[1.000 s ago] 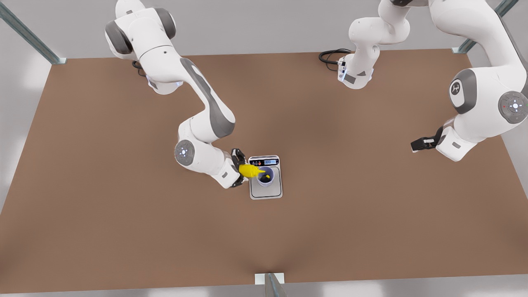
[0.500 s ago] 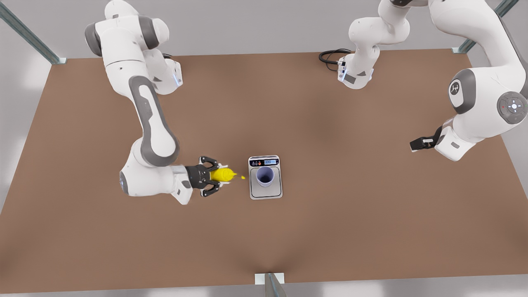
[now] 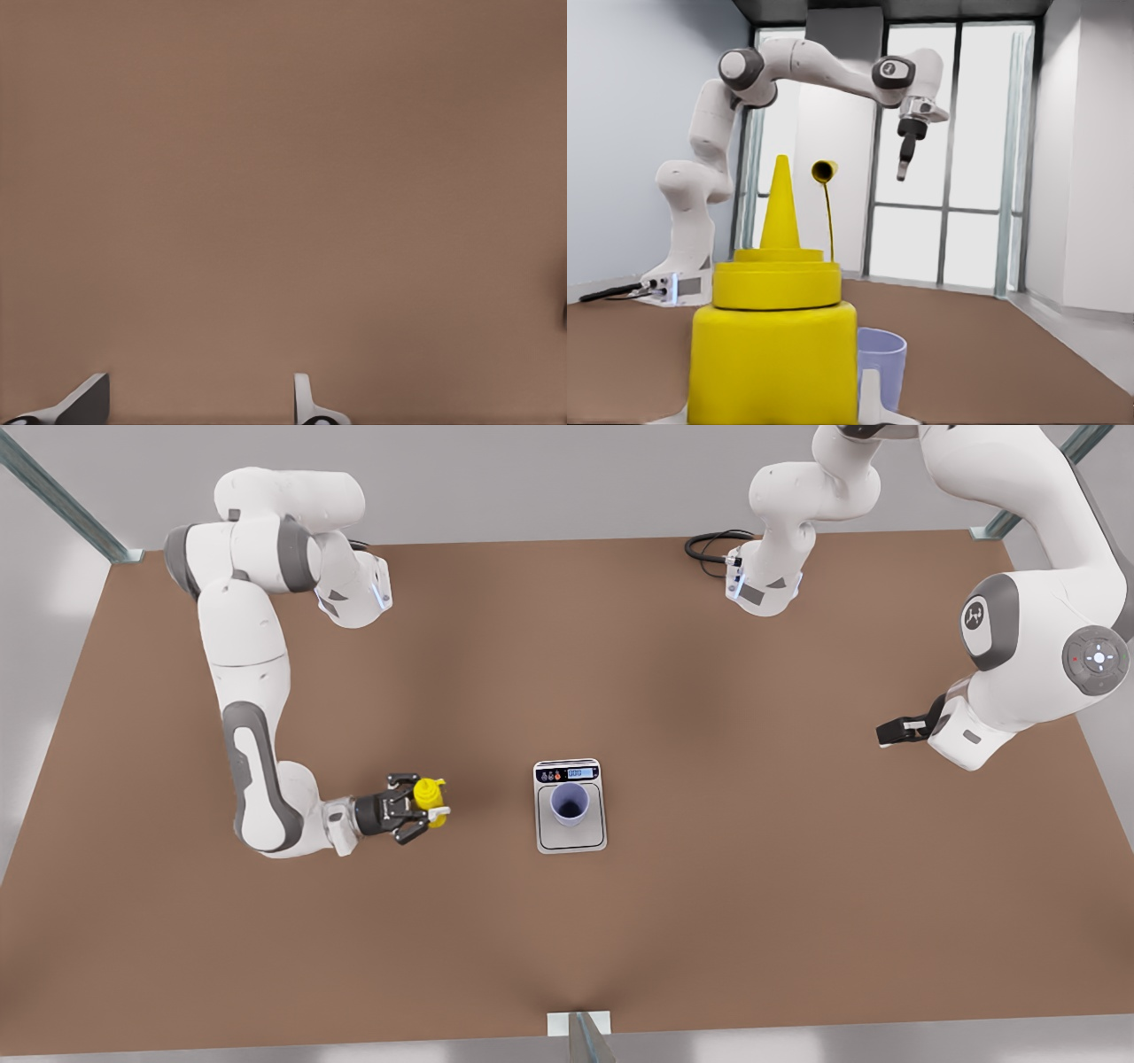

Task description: Move cup to the weight, pick up sauce bottle, pour sauce

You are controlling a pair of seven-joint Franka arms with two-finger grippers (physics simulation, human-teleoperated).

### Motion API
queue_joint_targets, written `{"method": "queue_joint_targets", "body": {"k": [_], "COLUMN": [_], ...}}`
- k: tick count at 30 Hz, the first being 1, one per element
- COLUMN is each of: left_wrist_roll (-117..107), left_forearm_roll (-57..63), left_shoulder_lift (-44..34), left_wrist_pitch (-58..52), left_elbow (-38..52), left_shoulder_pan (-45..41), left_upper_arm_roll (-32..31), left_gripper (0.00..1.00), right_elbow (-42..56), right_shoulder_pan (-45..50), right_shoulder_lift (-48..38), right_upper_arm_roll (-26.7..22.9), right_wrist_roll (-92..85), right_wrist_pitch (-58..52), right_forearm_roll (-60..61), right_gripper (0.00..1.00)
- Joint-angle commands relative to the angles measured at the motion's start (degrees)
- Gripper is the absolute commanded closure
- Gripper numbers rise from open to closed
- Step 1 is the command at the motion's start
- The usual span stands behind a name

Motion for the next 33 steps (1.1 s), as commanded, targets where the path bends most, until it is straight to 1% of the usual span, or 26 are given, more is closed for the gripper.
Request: {"method": "queue_joint_targets", "body": {"k": [1, 2, 3, 6, 12, 17, 24, 28, 30, 31, 32, 33], "left_wrist_roll": [0.0, 0.0, 0.0, 0.0, 0.0, 0.0, 0.0, 0.0, -0.1, -0.1, -0.1, -0.1], "left_forearm_roll": [0.1, 0.0, 0.0, 0.0, 0.0, 0.0, 0.0, 0.0, 0.0, 0.0, 0.0, 0.0], "left_shoulder_lift": [0.0, 0.0, 0.0, 0.0, 0.3, 0.5, 0.9, 0.9, 0.9, 0.9, 0.9, 0.9], "left_wrist_pitch": [0.0, -0.3, -0.4, -0.4, -0.7, -1.1, -1.2, -1.5, -1.8, -2.0, -2.1, -2.1], "left_elbow": [0.0, 0.0, 0.0, 0.0, -0.1, -0.1, -0.1, -0.1, -0.1, -0.1, -0.1, -0.1], "left_shoulder_pan": [0.0, 0.0, 0.0, -0.1, 0.0, 0.2, 0.2, 0.1, 0.1, 0.1, 0.1, 0.1], "left_upper_arm_roll": [0.0, 0.0, 0.0, 0.0, 0.1, 0.1, 0.1, 0.1, 0.1, 0.1, 0.1, 0.1], "left_gripper": [0.00, 0.00, 0.00, 0.00, 0.00, 0.00, 0.00, 0.00, 0.00, 0.00, 0.00, 0.00], "right_elbow": [0.1, 0.3, 0.3, -0.3, -0.1, -0.2, -0.2, 0.1, 0.1, 0.0, 0.0, 0.0], "right_shoulder_pan": [-0.1, -2.7, -2.8, -4.5, -5.0, -5.0, -5.7, -5.6, -5.6, -5.6, -5.6, -5.6], "right_shoulder_lift": [0.7, 2.1, 2.6, 4.6, 7.5, 7.6, 8.0, 8.4, 8.4, 8.4, 8.4, 8.4], "right_upper_arm_roll": [0.3, 3.5, 3.7, 3.7, 3.7, 3.7, 3.6, 3.6, 3.6, 3.6, 3.6, 3.6], "right_wrist_roll": [-0.9, -1.9, -2.0, -1.0, -1.5, 2.0, 1.3, 1.3, 1.3, 1.3, 1.6, 1.7], "right_wrist_pitch": [-0.7, -0.7, -0.7, -0.6, -0.6, -0.5, -0.2, 0.0, -0.1, 0.0, -0.1, -0.1], "right_forearm_roll": [-0.5, -0.5, -0.5, -1.1, -1.2, -1.2, -1.8, -1.8, -1.8, -1.8, -1.8, -1.8], "right_gripper": [0.57, 0.57, 0.57, 0.57, 0.56, 0.56, 0.55, 0.53, 0.37, 0.20, 0.00, 0.00]}}
